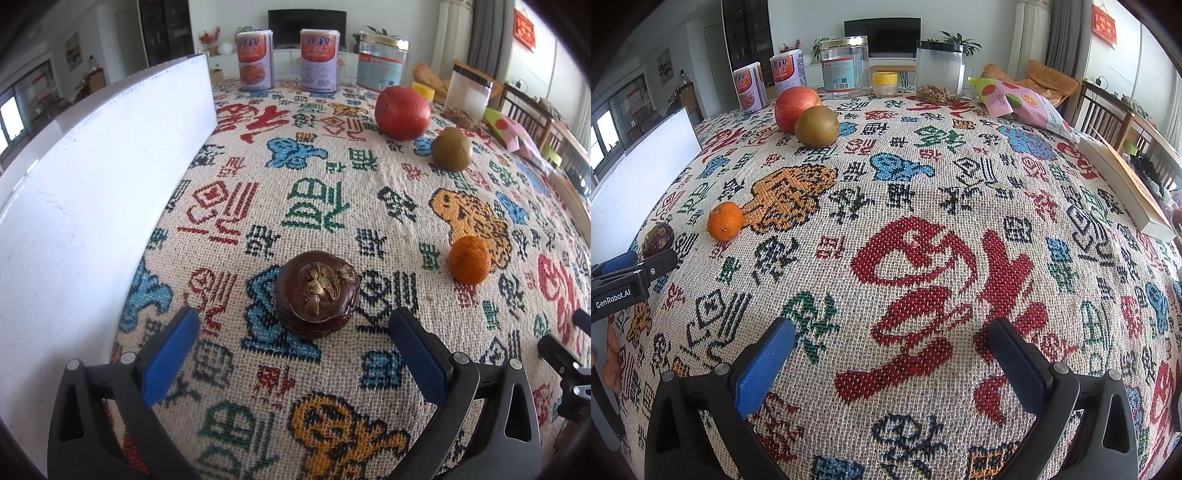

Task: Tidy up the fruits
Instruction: 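Open the left tool around the dark brown fruit while the right tool reaches toward the kiwi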

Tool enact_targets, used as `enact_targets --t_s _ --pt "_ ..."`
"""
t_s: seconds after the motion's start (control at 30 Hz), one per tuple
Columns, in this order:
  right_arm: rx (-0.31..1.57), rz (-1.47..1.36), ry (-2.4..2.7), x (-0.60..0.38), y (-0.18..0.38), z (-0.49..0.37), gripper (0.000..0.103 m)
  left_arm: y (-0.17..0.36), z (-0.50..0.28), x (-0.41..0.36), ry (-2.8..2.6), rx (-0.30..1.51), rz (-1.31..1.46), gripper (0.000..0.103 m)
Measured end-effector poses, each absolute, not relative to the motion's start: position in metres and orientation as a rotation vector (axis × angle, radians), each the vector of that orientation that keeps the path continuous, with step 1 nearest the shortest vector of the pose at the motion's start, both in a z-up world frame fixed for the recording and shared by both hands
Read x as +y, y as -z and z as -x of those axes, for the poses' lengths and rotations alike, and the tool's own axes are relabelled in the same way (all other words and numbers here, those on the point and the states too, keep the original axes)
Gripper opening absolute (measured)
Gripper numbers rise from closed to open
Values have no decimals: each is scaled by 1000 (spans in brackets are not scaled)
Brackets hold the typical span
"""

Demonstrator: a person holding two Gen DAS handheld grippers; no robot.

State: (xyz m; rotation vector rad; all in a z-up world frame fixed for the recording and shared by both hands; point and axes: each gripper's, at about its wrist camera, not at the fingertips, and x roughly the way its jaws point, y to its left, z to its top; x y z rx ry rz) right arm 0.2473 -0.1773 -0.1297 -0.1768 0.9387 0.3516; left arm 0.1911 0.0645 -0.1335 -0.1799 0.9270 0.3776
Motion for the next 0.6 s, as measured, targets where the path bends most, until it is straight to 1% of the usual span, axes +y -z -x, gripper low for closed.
enact_targets --t_s 0.53,0.6 --pt "939 176 -364 -178 129 -247 103 134 -192 65 -374 928 184 102" --pt "926 109 -407 -189 126 -248 103 134 -192 65 -374 928 184 102"
